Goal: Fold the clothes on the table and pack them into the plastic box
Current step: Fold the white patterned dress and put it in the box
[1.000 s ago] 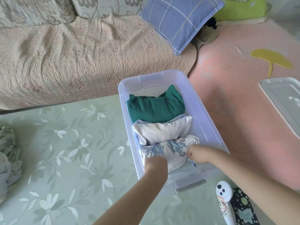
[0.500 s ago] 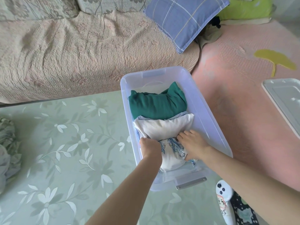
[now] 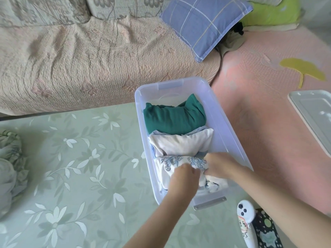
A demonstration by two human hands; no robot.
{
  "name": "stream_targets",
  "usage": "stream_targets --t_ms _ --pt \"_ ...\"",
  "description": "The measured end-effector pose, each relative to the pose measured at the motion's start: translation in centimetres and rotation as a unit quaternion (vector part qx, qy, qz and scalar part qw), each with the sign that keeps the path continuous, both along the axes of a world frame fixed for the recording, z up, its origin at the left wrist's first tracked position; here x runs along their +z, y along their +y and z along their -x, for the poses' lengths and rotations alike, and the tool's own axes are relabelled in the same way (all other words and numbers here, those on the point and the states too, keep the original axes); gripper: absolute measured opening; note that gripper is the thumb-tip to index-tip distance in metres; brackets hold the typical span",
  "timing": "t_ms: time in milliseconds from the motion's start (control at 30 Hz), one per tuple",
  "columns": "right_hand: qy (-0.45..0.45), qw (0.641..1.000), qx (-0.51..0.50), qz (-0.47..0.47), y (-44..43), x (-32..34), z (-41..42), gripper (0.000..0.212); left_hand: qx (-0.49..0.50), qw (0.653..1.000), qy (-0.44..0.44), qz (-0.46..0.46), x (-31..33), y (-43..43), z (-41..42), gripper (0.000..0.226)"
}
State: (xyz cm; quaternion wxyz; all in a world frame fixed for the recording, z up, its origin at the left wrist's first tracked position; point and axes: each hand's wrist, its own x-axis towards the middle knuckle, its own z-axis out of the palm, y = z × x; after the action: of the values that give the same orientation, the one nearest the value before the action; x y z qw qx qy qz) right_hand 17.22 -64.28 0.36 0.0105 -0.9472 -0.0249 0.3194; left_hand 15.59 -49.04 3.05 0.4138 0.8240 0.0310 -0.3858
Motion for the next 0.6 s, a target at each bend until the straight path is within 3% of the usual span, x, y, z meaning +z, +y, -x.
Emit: stream_targets --t_ms 67,100,167,300,400,467,533,600 --pt "0.010 0.998 -0.054 -0.035 0.1 1.7 -0.2 0.025 0.172 0.944 0.241 0.147 0.5 -0.3 0.0 0.031" --pt "0.011 0.995 -0.078 -0.054 0.2 2.7 -0.3 0.025 0.218 0.913 0.294 0.179 0.6 -0.3 -0.3 0.036" --pt "0.015 0.990 -0.116 -0.081 0.5 4.1 -0.2 0.026 0.242 0.890 0.336 0.191 1.1 -0.7 -0.8 0.044" --pt "0.012 0.993 -0.094 -0.066 3.3 5.6 1.3 0.013 0.299 0.863 0.371 0.169 0.9 -1.7 -1.3 0.053" --pt "-0.018 0.995 -0.076 -0.055 5.0 6.2 1.9 0.006 0.358 0.862 0.332 0.137 0.5 -2.4 -1.4 0.066" --pt "-0.025 0.993 -0.089 -0.070 5.3 6.4 2.1 0.009 0.389 0.856 0.312 0.136 -0.1 -2.4 -1.3 0.061" --pt "0.036 0.986 -0.102 -0.131 4.5 6.8 2.2 0.015 0.397 0.862 0.287 0.131 -0.9 -2.0 -1.0 0.045" --pt "0.132 0.949 -0.111 -0.262 2.6 8.0 1.4 0.007 0.374 0.893 0.234 0.093 -1.6 -1.2 -0.6 0.034"
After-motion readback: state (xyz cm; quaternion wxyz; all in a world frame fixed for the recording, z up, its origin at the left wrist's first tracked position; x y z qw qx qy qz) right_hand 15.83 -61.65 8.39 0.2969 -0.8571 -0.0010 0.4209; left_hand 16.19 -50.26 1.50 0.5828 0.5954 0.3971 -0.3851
